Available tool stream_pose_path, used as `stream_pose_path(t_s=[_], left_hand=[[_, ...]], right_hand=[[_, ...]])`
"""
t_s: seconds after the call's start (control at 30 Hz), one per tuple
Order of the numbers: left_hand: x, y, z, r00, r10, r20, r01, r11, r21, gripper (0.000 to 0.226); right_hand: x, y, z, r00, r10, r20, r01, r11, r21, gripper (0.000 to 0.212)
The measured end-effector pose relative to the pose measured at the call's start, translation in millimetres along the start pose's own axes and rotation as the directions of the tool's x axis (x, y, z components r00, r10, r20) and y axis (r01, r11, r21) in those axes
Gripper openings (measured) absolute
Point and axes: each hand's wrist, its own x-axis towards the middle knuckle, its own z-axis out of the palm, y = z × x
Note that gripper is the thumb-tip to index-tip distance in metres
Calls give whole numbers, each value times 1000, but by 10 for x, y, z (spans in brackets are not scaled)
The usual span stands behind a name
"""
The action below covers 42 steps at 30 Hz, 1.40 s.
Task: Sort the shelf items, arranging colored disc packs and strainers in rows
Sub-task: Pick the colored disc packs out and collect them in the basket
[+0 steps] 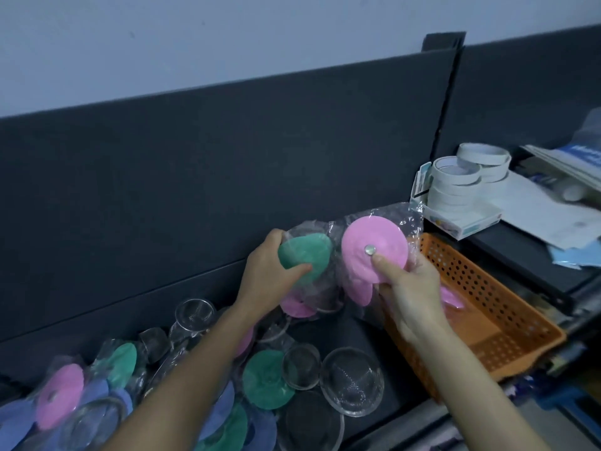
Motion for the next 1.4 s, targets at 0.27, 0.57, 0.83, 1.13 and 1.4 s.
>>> stream_pose_path(t_s=[0.27,0.57,0.83,1.13,1.4], left_hand=[[97,579,278,997,66,-50,-74,977,-202,39],[196,791,889,997,53,54,-40,975,-217,39],[279,709,1461,996,-83,44,92,964,-249,45],[368,421,1645,943,-44,328,54,998,-20,58],[373,273,1584,950,-96,296,-20,931,364,73]], right_hand=[[49,-608,-293,984,-171,-54,166,982,-90,20],[259,-645,-911,945,-295,-141,216,887,-409,10],[521,-101,-1208,959,-276,-64,136,646,-751,10],[562,255,-1152,979,7,206,193,317,-929,43],[597,241,-1130,973,106,206,174,256,-951,45]])
